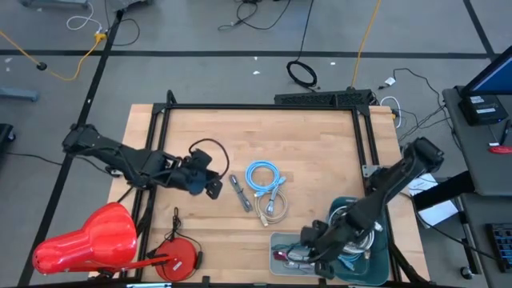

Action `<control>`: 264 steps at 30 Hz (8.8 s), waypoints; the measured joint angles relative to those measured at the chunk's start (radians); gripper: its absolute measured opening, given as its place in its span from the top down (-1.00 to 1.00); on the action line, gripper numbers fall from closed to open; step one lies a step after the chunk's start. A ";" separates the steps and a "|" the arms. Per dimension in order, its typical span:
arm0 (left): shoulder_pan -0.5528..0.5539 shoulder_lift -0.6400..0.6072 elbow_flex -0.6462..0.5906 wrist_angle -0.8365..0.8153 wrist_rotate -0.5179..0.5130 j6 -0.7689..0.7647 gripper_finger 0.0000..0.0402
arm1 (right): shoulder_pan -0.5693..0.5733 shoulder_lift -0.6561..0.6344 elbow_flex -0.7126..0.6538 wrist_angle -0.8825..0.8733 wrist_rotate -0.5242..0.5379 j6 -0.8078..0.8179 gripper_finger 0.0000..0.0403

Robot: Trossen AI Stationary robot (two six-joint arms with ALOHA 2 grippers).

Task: Pick & Place USB Port
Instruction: Put the top light blue USB cable into the gray bin, then put the light blue USB cable into the gray bin, then put the blue HDMI cable into the blue bin

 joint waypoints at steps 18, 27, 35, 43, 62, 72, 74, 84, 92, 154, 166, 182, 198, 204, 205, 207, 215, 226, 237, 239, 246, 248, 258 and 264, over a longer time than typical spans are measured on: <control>-0.144 0.002 0.000 0.000 -0.093 -0.195 0.54 | -0.043 0.195 -0.001 -0.032 0.050 -0.143 0.93; -0.148 0.002 0.000 -0.001 -0.101 -0.198 0.54 | -0.046 0.229 -0.001 -0.031 0.047 -0.146 0.90; -0.151 0.003 0.000 -0.001 -0.101 -0.194 0.54 | -0.047 0.228 -0.001 -0.033 0.022 -0.142 0.84; -0.151 0.003 0.000 -0.002 -0.108 -0.193 0.54 | -0.047 0.228 -0.001 -0.033 -0.003 -0.132 0.77; -0.150 0.003 0.000 -0.002 -0.140 -0.182 0.54 | -0.096 0.091 -0.001 0.174 0.032 -0.058 0.12; -0.134 0.003 0.000 -0.002 -0.142 -0.144 0.54 | -0.255 -0.136 0.000 0.277 0.368 -0.124 0.18; -0.129 0.003 0.000 -0.002 -0.142 -0.133 0.54 | -0.310 -0.150 0.000 0.225 0.416 -0.135 0.18; -0.083 0.003 0.000 -0.002 -0.058 -0.025 0.54 | -0.609 -0.051 -0.026 0.039 0.122 -0.100 0.07; -0.032 0.003 0.000 -0.004 -0.019 0.148 0.54 | -0.669 0.057 -0.054 0.005 0.050 -0.239 0.07; 0.094 0.002 0.000 -0.010 0.072 0.330 0.54 | -0.636 0.282 -0.053 0.171 -0.042 -0.044 0.08; 0.094 0.002 0.000 -0.014 0.105 0.345 0.54 | -0.642 0.368 -0.050 0.212 -0.070 -0.003 0.15; 0.094 0.002 0.000 -0.035 0.108 0.351 0.54 | -0.642 0.346 -0.055 0.229 -0.055 -0.013 0.82; 0.096 0.002 0.000 -0.046 0.103 0.379 0.54 | -0.624 -0.039 -0.055 0.178 -0.048 -0.172 0.83; 0.096 0.002 0.000 -0.076 0.103 0.379 0.54 | -0.571 -0.191 -0.054 0.047 -0.051 -0.145 0.84; 0.096 0.002 0.000 -0.080 0.103 0.380 0.54 | -0.552 -0.211 -0.054 0.019 -0.052 -0.145 0.82; 0.096 0.002 0.000 -0.082 0.103 0.390 0.54 | -0.507 -0.244 -0.054 -0.010 -0.065 -0.145 0.80; 0.112 0.002 0.000 -0.082 0.103 0.413 0.54 | -0.290 -0.242 -0.054 -0.081 -0.192 -0.272 0.86; 0.182 0.002 0.000 -0.093 0.182 0.459 0.54 | -0.262 -0.028 -0.053 -0.159 -0.234 -0.438 0.86; 0.197 0.002 0.000 -0.188 0.210 0.446 0.54 | -0.207 0.080 -0.011 -0.088 -0.292 -0.501 0.85; 0.197 0.003 0.000 -0.186 0.210 0.447 0.54 | -0.208 0.085 -0.011 -0.088 -0.293 -0.501 0.86; 0.197 0.002 0.000 -0.183 0.210 0.445 0.54 | -0.208 0.087 -0.011 -0.088 -0.323 -0.486 0.71; 0.197 0.002 0.000 -0.183 0.210 0.434 0.54 | -0.208 0.087 -0.011 -0.088 -0.328 -0.471 0.59; 0.198 0.003 0.000 -0.140 0.178 0.392 0.54 | -0.242 0.056 -0.012 -0.101 -0.314 -0.463 0.10; 0.253 0.044 0.002 0.117 0.177 0.555 0.54 | -0.323 -0.014 -0.013 -0.095 -0.283 -0.464 0.04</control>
